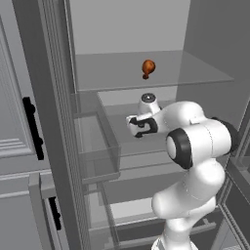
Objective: Place one lemon and one chicken drumstick in each tupperware on the nearby counter, to pack two identical lunches.
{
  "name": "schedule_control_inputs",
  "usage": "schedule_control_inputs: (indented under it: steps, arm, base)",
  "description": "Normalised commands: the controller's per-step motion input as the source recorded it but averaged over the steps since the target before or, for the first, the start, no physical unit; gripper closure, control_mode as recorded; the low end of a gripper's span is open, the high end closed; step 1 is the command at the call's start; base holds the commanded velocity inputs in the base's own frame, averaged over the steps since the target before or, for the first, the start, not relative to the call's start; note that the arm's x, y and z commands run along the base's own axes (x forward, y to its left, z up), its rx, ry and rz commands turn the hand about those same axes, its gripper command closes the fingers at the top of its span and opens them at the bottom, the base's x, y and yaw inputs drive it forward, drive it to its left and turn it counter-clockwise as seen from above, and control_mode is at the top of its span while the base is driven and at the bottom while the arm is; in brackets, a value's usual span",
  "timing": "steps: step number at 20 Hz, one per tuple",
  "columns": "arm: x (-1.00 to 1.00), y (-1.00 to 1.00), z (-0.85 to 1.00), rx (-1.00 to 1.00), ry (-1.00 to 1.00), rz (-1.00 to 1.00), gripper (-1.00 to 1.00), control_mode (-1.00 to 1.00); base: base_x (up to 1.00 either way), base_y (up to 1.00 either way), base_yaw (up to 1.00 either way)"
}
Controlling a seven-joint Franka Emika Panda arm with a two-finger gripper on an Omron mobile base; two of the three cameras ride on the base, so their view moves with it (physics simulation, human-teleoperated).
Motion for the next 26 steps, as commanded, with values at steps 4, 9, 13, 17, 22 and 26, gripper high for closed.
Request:
schedule_control_inputs:
  steps: [4, 9, 13, 17, 22, 26]
  arm:
    - [-1.0, 0.0, 0.0, 0.0, -0.11, -0.1, 1.0, -1.0]
    - [-1.0, -0.04, 0.63, 0.05, -0.03, -0.01, 1.0, -1.0]
    - [-1.0, -0.11, 0.86, 0.08, 0.0, 0.0, 1.0, -1.0]
    - [-1.0, -0.07, 0.88, 0.04, -0.02, 0.0, 1.0, -1.0]
    - [-1.0, -0.02, 0.64, 0.0, -0.09, 0.0, 1.0, -1.0]
    - [-1.0, -0.06, 0.34, 0.0, -0.25, 0.0, 1.0, -1.0]
  base:
    - [0.0, 0.0, 0.0]
    - [0.0, 0.0, 0.0]
    - [0.0, 0.0, 0.0]
    - [0.0, 0.0, 0.0]
    - [0.0, 0.0, 0.0]
    - [0.0, 0.0, 0.0]
